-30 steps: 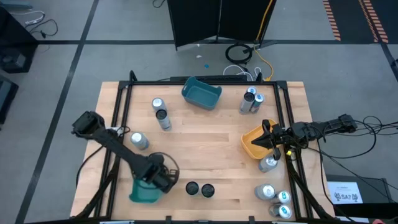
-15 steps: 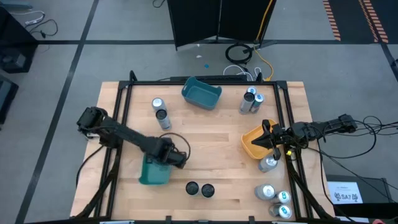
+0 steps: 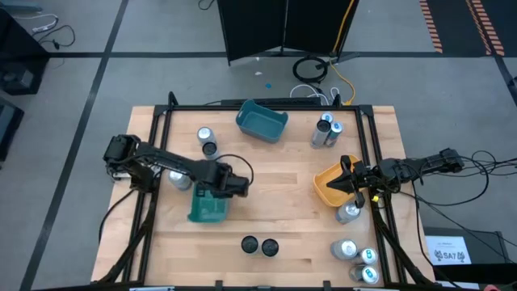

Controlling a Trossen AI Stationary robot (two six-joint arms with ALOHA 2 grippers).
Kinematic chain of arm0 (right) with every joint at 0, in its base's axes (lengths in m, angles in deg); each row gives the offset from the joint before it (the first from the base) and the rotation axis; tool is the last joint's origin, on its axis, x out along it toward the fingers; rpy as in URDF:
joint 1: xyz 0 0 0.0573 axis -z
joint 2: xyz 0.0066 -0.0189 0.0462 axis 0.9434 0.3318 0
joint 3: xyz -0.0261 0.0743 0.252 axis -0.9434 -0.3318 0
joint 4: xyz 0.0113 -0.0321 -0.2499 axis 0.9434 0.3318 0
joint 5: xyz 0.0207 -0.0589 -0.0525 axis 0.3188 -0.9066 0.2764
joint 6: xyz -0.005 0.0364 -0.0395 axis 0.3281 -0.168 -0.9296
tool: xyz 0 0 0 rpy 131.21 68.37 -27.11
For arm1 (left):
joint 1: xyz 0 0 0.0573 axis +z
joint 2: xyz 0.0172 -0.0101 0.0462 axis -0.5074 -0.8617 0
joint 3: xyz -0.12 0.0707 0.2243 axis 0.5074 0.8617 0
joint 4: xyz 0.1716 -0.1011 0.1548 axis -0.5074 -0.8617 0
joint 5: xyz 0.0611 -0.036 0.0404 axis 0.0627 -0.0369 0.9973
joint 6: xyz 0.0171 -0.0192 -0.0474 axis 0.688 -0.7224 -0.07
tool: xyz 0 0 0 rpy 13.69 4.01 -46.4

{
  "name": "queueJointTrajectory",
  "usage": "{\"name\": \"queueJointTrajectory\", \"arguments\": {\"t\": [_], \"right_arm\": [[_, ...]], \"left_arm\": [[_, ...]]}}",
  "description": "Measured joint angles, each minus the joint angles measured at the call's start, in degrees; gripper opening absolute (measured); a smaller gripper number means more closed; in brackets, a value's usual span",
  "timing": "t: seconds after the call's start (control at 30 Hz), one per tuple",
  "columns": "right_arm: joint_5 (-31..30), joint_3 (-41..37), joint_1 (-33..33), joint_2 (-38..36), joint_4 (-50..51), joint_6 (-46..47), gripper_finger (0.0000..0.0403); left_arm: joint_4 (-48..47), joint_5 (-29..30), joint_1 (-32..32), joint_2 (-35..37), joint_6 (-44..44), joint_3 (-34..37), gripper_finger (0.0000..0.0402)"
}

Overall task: Sort soda cans
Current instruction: Prepare the green bin, then prepare the blue bin

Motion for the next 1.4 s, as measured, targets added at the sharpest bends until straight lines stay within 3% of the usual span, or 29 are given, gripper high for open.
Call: {"name": "queueJointTrajectory", "arguments": {"t": [0.57,0.97,1.2,1.4], "right_arm": [[0.0,0.0,0.0,0.0,0.0,0.0,0.0],[0.0,0.0,0.0,0.0,0.0,0.0,0.0],[0.0,0.0,0.0,0.0,0.0,0.0,0.0],[0.0,0.0,0.0,0.0,0.0,0.0,0.0]], "left_arm": [[3.5,3.4,0.1,0.0,2.2,0.0,0.0018],[3.5,3.3,0.1,0.1,2.3,0.0,0.0106],[2.7,3.1,0.1,4.6,2.8,0.0,0.0116],[2.4,5.0,0.1,12.8,7.2,0.0,0.0116]]}}
